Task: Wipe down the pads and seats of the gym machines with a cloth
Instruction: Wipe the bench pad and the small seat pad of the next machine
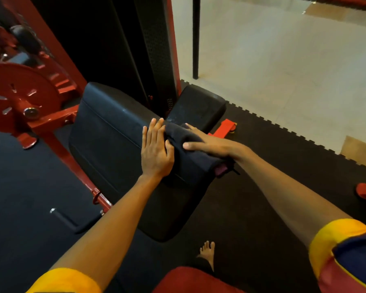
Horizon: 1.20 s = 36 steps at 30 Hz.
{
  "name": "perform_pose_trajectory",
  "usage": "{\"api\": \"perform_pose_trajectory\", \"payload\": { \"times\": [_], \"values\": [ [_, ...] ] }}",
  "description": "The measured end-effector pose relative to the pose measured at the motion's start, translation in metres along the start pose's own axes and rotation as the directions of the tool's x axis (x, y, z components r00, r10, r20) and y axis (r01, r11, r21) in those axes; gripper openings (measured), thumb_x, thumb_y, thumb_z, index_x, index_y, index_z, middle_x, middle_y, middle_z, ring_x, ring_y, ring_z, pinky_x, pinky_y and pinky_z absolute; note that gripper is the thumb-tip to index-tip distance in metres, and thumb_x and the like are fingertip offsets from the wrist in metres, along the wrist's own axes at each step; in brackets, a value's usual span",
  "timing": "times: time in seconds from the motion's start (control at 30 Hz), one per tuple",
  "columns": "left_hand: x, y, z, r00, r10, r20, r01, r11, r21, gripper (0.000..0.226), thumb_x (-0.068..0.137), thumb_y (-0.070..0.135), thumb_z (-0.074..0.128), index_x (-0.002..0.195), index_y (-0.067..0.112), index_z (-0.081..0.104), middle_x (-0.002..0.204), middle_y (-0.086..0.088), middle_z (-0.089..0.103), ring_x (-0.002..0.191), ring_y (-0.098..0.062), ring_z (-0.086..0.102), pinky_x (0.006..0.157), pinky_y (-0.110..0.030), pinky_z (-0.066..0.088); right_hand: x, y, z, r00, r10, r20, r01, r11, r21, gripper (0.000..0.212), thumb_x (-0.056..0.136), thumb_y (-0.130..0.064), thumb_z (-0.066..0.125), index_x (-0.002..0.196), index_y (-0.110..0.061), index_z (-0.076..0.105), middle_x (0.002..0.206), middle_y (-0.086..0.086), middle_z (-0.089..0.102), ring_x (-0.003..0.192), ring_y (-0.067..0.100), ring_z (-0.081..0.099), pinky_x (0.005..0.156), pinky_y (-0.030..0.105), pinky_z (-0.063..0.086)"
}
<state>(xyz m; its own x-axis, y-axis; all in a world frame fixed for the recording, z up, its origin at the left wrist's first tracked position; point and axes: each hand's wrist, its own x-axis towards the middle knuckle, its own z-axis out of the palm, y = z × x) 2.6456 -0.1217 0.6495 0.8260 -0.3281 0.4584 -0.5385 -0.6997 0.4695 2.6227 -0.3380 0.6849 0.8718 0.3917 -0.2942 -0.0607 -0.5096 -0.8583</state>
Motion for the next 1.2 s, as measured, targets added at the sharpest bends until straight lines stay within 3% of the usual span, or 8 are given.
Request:
{"api": "perform_pose_trajectory", "payload": {
  "times": [0.1,0.23,0.33,0.47,0.53,0.77,0.97,1.2],
  "values": [
    [-0.001,0.003,-0.001,1.0,-0.014,0.02,0.013,1.0,0.018,0.054,0.1,0.028,0.031,0.149,0.008,0.043,0.164,-0.008,0.028,0.156,-0.02,0.011,0.127,-0.048,0.006,-0.005,0.014,0.004,0.991,-0.128,0.039,0.13,0.991,-0.041,0.074,0.089,-0.071,0.058,0.147,-0.069,0.012,0.17,-0.02,-0.001,0.155,0.001,-0.001,0.125,0.03,0.004],
    [0.0,0.011,-0.003,0.993,-0.11,0.049,0.109,0.993,0.034,0.06,0.098,0.028,0.029,0.153,0.008,0.036,0.167,-0.007,0.02,0.156,-0.015,0.005,0.128,-0.042,0.001,0.012,0.004,-0.011,0.998,0.056,0.014,-0.058,0.967,0.248,0.074,0.096,-0.055,0.059,0.159,-0.034,0.025,0.165,-0.004,0.029,0.151,0.012,0.025,0.119,0.028,0.018],
    [-0.002,0.014,-0.006,0.987,-0.155,0.049,0.154,0.988,0.019,0.064,0.098,0.03,0.028,0.158,0.007,0.026,0.169,-0.008,0.013,0.156,-0.014,0.001,0.128,-0.04,0.0,0.021,-0.012,-0.011,0.999,0.029,0.013,-0.031,0.99,0.141,0.071,0.103,-0.04,0.055,0.162,-0.028,0.017,0.17,-0.001,0.016,0.154,0.017,0.018,0.114,0.024,0.011],
    [-0.009,0.018,-0.003,0.967,-0.255,0.003,0.255,0.967,0.031,0.066,0.104,0.037,0.028,0.16,0.004,0.014,0.169,-0.011,0.007,0.157,-0.019,-0.003,0.128,-0.04,-0.001,0.0,0.002,-0.002,0.961,-0.268,0.06,0.274,0.951,-0.146,0.069,0.096,-0.059,0.056,0.15,-0.065,0.014,0.17,-0.017,-0.004,0.157,0.013,0.005,0.124,0.039,0.011],
    [-0.014,0.029,0.0,0.932,-0.362,-0.006,0.361,0.931,0.054,0.067,0.104,0.04,0.025,0.16,0.006,0.013,0.169,-0.009,0.005,0.156,-0.017,-0.004,0.127,-0.036,-0.004,-0.008,0.021,-0.004,0.947,-0.31,0.083,0.313,0.949,-0.024,0.063,0.096,-0.057,0.055,0.145,-0.071,0.016,0.17,-0.02,0.001,0.157,0.008,0.007,0.126,0.04,0.011],
    [-0.013,0.063,0.01,0.79,-0.611,-0.048,0.611,0.791,0.0,0.063,0.105,0.036,0.019,0.161,0.013,0.006,0.169,-0.001,-0.002,0.154,-0.007,-0.009,0.126,-0.03,-0.008,0.036,0.001,-0.02,0.999,0.016,0.03,-0.02,0.989,0.147,0.068,0.104,-0.039,0.055,0.162,-0.025,0.022,0.17,0.001,0.015,0.155,0.027,0.02,0.124,0.04,0.016],
    [-0.022,0.08,0.018,0.743,-0.661,-0.106,0.665,0.747,0.004,0.058,0.11,0.025,0.036,0.161,0.009,0.013,0.169,-0.005,0.005,0.154,-0.013,-0.003,0.126,-0.032,-0.005,-0.004,0.036,-0.01,0.797,-0.592,0.122,0.602,0.796,-0.069,0.068,0.092,-0.05,0.063,0.15,-0.058,0.027,0.171,-0.014,0.006,0.157,0.013,0.012,0.127,0.035,0.014],
    [-0.015,0.122,0.025,0.601,-0.787,-0.139,0.774,0.616,-0.146,0.055,0.111,0.03,0.028,0.161,0.015,0.013,0.169,0.003,0.008,0.153,-0.004,0.001,0.128,-0.035,0.001,-0.002,0.068,-0.013,0.988,-0.126,-0.084,0.144,0.956,0.255,0.085,0.079,-0.066,0.056,0.156,-0.035,0.036,0.164,-0.013,0.032,0.148,0.014,0.036,0.123,0.045,0.029]
  ]
}}
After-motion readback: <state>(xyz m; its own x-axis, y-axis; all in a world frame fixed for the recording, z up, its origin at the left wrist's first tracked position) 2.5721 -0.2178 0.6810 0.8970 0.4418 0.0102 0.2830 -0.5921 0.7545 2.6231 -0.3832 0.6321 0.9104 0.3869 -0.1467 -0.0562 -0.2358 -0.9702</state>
